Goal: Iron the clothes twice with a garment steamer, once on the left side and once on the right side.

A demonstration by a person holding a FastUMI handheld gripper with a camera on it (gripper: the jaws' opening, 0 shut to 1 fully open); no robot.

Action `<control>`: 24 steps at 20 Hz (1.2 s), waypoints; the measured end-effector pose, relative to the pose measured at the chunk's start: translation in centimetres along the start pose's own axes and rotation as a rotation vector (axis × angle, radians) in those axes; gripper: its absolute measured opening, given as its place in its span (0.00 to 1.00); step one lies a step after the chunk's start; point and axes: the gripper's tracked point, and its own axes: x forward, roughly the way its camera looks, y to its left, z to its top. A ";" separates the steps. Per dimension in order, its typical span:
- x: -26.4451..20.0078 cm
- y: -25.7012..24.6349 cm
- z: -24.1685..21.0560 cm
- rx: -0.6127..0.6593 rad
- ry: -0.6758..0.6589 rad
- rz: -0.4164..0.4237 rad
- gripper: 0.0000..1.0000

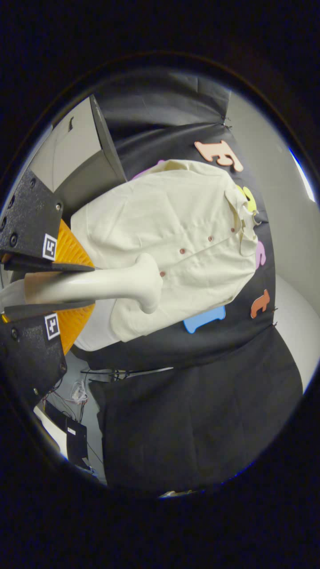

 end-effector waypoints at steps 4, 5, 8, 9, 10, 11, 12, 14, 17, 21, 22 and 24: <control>-2.5 4.3 1.1 -0.013 -0.016 0.049 0.29; -3.1 5.3 1.5 -0.021 -0.025 0.065 0.29; -5.1 8.7 2.8 -0.039 -0.046 0.105 0.29; -5.8 9.9 3.1 -0.042 -0.053 0.123 0.29; -6.6 11.3 3.4 -0.049 -0.057 0.141 0.29; -7.3 12.7 3.7 -0.065 -0.063 0.161 0.29; -8.1 14.2 3.9 -0.089 -0.067 0.181 0.29; -9.6 17.4 4.4 -0.129 -0.085 0.222 0.29; -11.6 22.3 4.5 -0.176 -0.095 0.285 0.29; -14.1 28.4 4.2 -0.226 -0.088 0.328 0.29; -14.7 30.1 3.9 -0.232 -0.082 0.347 0.29; -15.8 32.9 3.4 -0.266 -0.070 0.371 0.29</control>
